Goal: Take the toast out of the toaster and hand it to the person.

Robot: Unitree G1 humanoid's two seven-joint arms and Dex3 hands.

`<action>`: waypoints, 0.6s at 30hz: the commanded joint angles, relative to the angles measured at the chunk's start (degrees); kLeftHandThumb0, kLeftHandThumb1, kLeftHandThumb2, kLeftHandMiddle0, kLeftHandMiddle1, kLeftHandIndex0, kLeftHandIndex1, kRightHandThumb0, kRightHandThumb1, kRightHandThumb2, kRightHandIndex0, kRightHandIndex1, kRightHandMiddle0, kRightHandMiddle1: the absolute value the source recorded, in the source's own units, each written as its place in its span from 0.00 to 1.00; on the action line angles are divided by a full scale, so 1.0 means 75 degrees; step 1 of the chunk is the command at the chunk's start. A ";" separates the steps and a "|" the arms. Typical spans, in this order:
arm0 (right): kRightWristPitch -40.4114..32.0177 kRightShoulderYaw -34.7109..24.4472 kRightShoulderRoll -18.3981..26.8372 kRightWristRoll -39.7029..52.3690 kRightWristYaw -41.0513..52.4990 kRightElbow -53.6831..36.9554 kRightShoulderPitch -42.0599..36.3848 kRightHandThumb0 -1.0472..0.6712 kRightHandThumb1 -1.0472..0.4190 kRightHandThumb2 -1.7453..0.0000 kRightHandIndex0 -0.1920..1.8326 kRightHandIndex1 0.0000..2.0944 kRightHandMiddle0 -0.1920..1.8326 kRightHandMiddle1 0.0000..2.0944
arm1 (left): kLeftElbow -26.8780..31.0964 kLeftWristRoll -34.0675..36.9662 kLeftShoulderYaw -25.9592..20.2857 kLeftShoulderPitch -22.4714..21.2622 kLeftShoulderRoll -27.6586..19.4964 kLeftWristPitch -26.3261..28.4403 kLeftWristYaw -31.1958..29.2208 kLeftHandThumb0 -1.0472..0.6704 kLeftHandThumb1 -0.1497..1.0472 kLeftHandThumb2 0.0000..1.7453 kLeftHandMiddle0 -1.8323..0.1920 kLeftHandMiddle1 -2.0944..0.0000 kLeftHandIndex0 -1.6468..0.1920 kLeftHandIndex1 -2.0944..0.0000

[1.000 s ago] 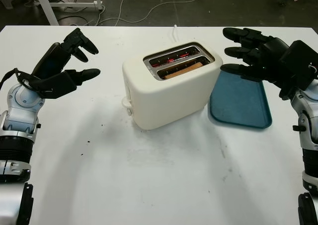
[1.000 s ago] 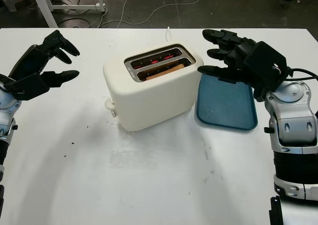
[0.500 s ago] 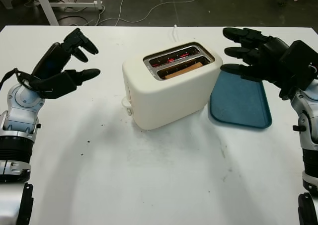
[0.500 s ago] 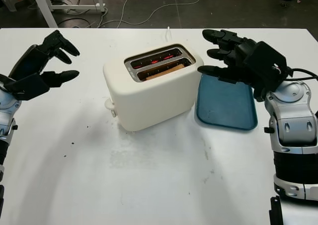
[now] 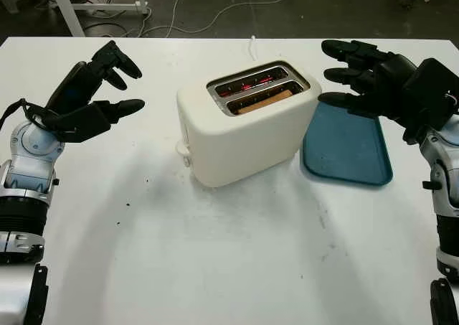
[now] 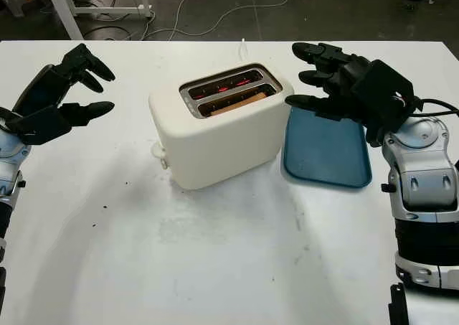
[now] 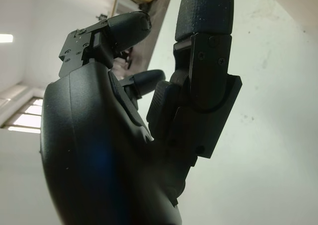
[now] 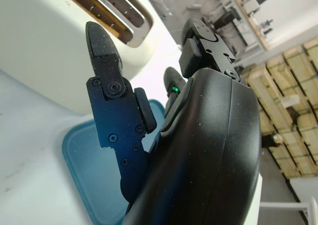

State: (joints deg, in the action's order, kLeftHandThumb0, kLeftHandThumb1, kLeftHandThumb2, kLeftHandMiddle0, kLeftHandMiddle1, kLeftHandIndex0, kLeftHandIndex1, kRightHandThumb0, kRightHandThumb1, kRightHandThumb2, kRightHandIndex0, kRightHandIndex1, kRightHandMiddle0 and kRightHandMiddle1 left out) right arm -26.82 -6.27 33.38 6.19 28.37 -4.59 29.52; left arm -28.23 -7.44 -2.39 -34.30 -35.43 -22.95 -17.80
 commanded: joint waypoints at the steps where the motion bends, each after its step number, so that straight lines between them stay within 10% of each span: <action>1: 0.0005 -0.0004 -0.0024 0.0001 -0.0080 -0.0110 -0.0013 0.34 0.15 1.00 0.09 0.29 0.23 0.03 | 0.0013 -0.0006 -0.0037 -0.0002 -0.0033 -0.0033 -0.0008 0.00 0.89 0.18 0.91 0.17 0.90 0.22; 18: 0.0015 -0.0030 -0.0049 0.0056 -0.0058 -0.0071 -0.0003 0.35 0.15 1.00 0.09 0.29 0.23 0.03 | 0.0023 0.0019 -0.0045 0.0008 -0.0029 -0.0039 -0.0024 0.00 0.89 0.18 0.91 0.17 0.90 0.22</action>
State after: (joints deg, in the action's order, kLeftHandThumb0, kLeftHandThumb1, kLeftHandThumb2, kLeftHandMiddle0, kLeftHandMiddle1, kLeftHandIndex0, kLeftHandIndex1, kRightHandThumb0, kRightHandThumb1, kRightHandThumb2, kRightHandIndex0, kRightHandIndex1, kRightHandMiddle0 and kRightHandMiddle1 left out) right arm -26.82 -6.23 33.38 6.20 28.35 -4.60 29.52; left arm -28.21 -7.42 -2.39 -34.30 -35.43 -22.96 -17.81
